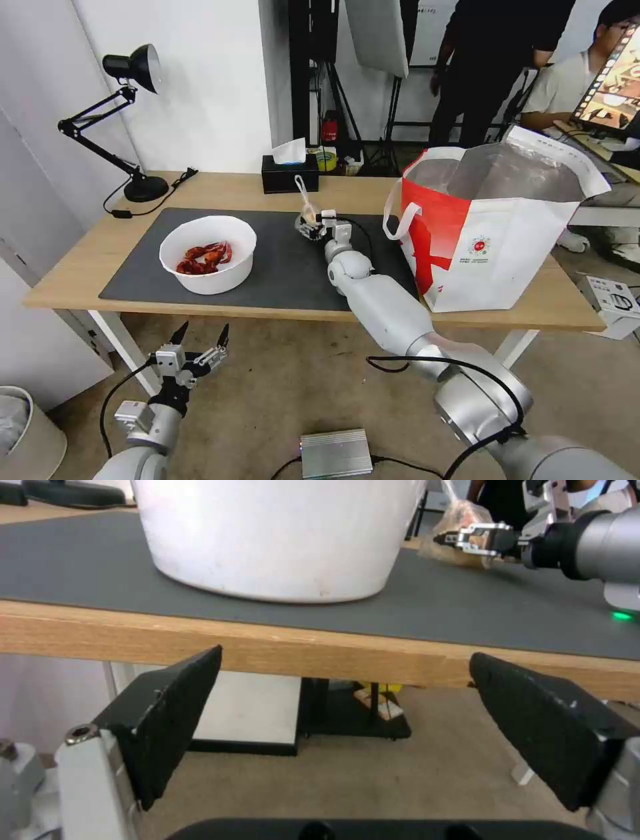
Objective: Pick up the trash from the table and place it into the takeout bag.
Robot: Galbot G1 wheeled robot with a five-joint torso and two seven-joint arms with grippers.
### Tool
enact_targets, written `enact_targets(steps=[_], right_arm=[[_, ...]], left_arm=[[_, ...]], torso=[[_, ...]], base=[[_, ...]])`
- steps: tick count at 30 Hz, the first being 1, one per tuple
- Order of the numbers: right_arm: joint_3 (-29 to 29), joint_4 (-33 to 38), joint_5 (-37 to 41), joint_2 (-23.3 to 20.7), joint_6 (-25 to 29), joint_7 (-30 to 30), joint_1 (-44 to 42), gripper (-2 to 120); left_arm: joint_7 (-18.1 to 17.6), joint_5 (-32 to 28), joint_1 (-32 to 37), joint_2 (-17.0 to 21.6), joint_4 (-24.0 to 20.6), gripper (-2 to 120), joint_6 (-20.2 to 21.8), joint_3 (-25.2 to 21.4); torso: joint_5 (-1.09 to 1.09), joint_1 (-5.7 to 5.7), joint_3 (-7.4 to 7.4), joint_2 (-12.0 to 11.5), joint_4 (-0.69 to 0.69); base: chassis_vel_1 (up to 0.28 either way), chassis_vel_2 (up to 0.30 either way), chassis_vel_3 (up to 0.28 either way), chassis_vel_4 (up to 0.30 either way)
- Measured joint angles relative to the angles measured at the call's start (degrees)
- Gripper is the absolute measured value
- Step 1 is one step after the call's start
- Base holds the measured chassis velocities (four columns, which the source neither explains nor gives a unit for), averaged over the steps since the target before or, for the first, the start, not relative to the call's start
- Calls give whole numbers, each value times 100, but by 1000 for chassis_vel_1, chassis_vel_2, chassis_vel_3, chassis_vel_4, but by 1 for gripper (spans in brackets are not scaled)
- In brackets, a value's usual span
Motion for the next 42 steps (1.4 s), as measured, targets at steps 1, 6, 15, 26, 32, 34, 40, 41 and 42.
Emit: enact_targets(steps=[1,6,15,26,32,34,40,41,42], right_arm=[[-5,-15,-7,1,-12,-12,-15,62],[-10,-33,-34,2,-66,-17,-36,44],[12,-46,-80,2,-86,-16,-114,12],[-20,188,-234,-16,-21,1,-292,5],[-377,898,-677,-215,297,-26,-464,5],[-441,1055,-707,-275,336,-28,-477,5],[-843,2186,-717,-906,375,74,-649,5],[-899,2478,-719,-1101,368,116,-730,5],[-962,2922,-717,-1385,303,157,-857,5]], left_arm=[[6,0,1,-5,3,100,-4,-2],[9,0,1,-12,15,100,-17,-13],[15,-1,1,-54,24,100,-35,-14],[23,-15,56,-86,26,100,-76,-82],[28,-90,109,-38,10,100,-121,-223],[29,-105,113,-32,6,100,-129,-239],[33,-169,121,16,-3,100,-140,-309],[33,-175,116,31,-3,100,-140,-323],[34,-187,101,55,-1,100,-140,-344]], torso=[[0,0,0,0,0],[0,0,0,0,0],[0,0,0,2,0],[-2,-1,-2,3,-3],[1,1,3,-2,4],[0,0,2,-2,3],[0,0,1,-1,1],[0,0,1,-1,1],[1,0,0,-1,1]], base=[[0,0,0,0],[0,0,0,0],[0,0,0,0],[0,0,0,0],[0,0,0,0],[0,0,0,0],[0,0,0,0],[0,0,0,0],[0,0,0,0]])
